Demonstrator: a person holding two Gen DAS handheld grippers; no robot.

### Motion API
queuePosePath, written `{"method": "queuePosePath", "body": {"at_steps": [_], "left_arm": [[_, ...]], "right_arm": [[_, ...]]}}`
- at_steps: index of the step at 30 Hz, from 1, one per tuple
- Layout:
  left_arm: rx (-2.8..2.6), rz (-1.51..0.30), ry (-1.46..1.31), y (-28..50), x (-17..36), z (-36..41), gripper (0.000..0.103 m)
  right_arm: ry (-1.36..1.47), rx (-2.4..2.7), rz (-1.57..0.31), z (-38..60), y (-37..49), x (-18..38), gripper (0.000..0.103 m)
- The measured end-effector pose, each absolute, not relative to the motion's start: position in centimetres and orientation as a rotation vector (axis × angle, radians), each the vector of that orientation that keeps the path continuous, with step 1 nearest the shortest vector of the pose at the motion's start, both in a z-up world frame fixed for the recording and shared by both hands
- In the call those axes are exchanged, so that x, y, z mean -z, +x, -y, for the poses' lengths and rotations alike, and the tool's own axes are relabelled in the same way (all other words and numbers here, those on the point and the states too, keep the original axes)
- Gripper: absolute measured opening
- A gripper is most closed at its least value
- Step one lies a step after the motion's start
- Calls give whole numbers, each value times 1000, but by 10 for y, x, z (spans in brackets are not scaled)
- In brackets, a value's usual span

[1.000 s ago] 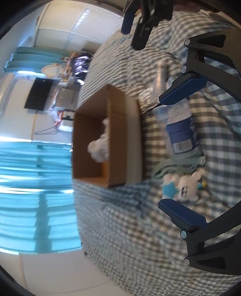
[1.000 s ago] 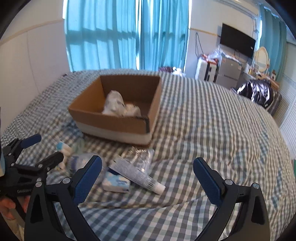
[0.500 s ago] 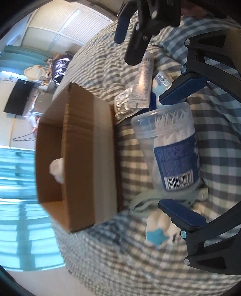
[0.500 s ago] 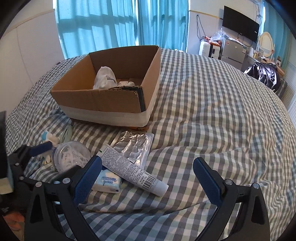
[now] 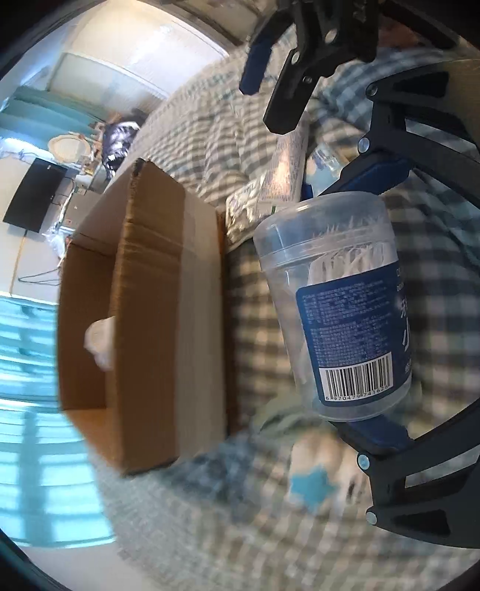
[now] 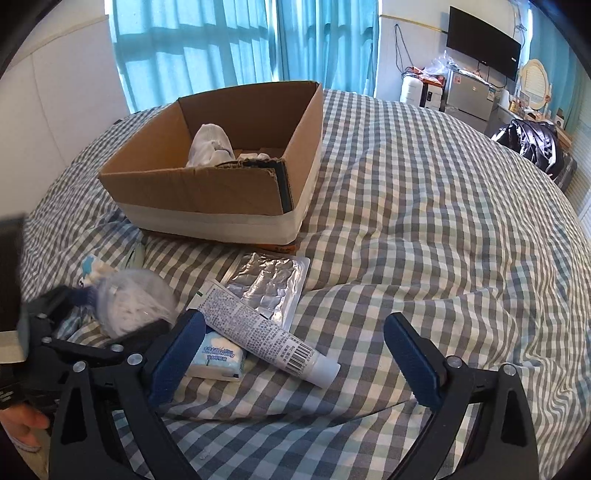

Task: Organize objects
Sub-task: 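Lower the left gripper onto the clear cotton-swab jar and grasp it, then grasp the white toothpaste tube with the right gripper while the left holds the jar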

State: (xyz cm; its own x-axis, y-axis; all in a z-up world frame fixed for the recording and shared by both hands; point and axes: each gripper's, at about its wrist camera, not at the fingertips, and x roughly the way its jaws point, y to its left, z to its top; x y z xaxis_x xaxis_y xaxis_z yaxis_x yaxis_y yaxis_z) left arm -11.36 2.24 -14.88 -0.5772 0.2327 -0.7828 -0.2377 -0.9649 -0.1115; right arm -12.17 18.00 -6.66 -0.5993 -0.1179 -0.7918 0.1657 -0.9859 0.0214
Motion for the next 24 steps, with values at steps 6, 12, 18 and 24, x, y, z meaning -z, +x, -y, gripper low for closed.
{"method": "queuePosePath", "body": {"at_steps": [6, 12, 18, 24], "left_arm": [[-2731, -121, -1151, -97, 120, -9, 98], [-2725, -50, -1195, -105, 124, 7, 98], [-2726, -64, -1198, -103, 127, 2, 98], [-2727, -41, -1203, -102, 126, 2, 98]], "right_arm": [[1405, 2619, -172, -168, -129, 82, 92], [1499, 2524, -225, -158, -142, 100, 84], [1527, 2436, -176, -151, -150, 108, 65], [1441, 2481, -172, -152, -137, 97, 23]]}}
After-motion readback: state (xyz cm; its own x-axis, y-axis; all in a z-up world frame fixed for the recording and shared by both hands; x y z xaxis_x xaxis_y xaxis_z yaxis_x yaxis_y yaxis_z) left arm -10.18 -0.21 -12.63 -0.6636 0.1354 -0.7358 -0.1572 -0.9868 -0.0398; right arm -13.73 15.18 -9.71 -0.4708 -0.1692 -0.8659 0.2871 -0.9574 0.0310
